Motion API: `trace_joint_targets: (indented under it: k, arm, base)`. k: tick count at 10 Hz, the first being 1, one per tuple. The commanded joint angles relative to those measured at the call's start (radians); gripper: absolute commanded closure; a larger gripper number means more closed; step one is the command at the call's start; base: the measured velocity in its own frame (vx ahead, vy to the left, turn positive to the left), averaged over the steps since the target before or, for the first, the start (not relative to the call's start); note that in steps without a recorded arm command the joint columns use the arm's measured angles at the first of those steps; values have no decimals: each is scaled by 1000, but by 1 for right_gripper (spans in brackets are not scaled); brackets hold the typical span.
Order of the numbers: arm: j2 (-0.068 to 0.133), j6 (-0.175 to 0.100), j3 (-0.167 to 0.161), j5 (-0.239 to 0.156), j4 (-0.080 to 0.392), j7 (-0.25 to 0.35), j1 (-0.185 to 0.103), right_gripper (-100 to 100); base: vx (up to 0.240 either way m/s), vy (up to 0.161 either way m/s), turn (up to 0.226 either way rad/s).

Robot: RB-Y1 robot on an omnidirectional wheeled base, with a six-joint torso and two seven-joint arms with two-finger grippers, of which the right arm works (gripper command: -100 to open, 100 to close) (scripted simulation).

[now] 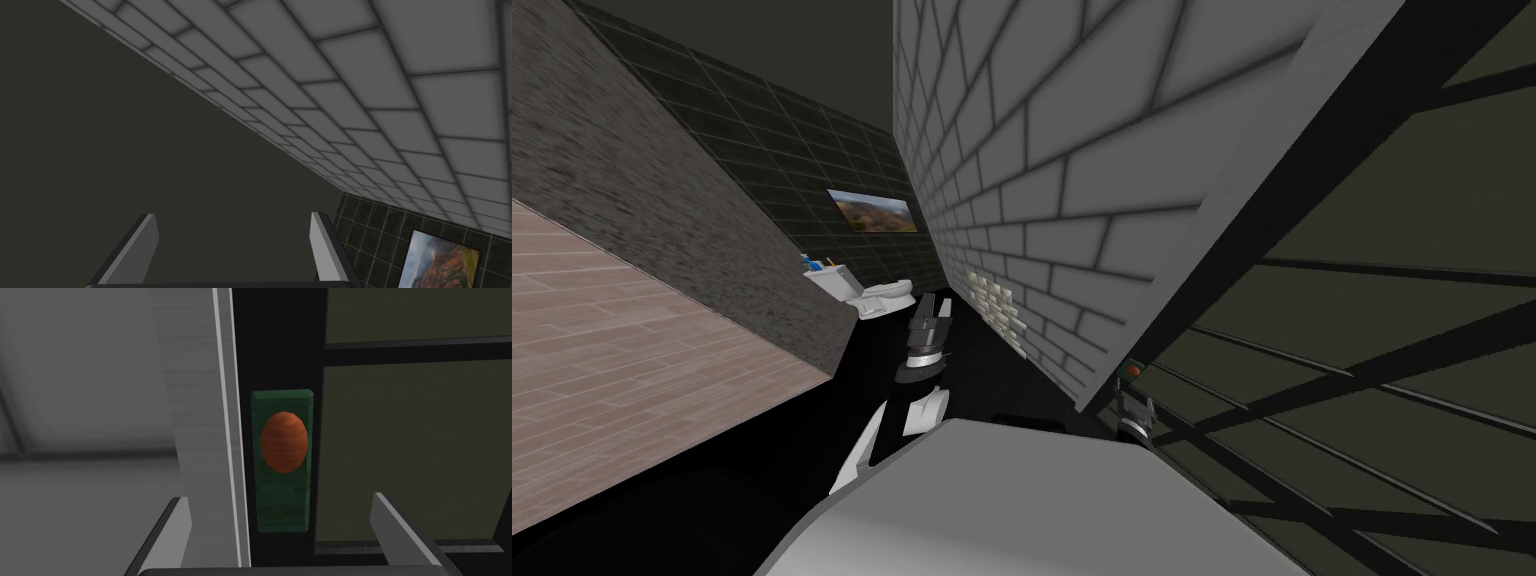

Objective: Pull the door open

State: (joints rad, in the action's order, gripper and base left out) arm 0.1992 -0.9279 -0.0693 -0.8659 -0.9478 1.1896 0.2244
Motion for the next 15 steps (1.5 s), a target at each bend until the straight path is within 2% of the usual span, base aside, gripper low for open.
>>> trace_joint_targets:
  k: [1,11,12,14,15]
  arm:
    - [20,-9,-3,-1,22,33,1,-100]
    - [150,-47,-20,-4,107,217,52,-100]
    - [170,-52,-23,-4,121,244,59,-100]
    - [190,-57,-26,-4,135,270,67,-100]
    - [175,-53,-28,-3,123,253,75,-100]
  base:
    - [105,10,7]
    - [97,1,6]
    - [125,3,7]
    - [121,12,-15]
    - [33,12,-30]
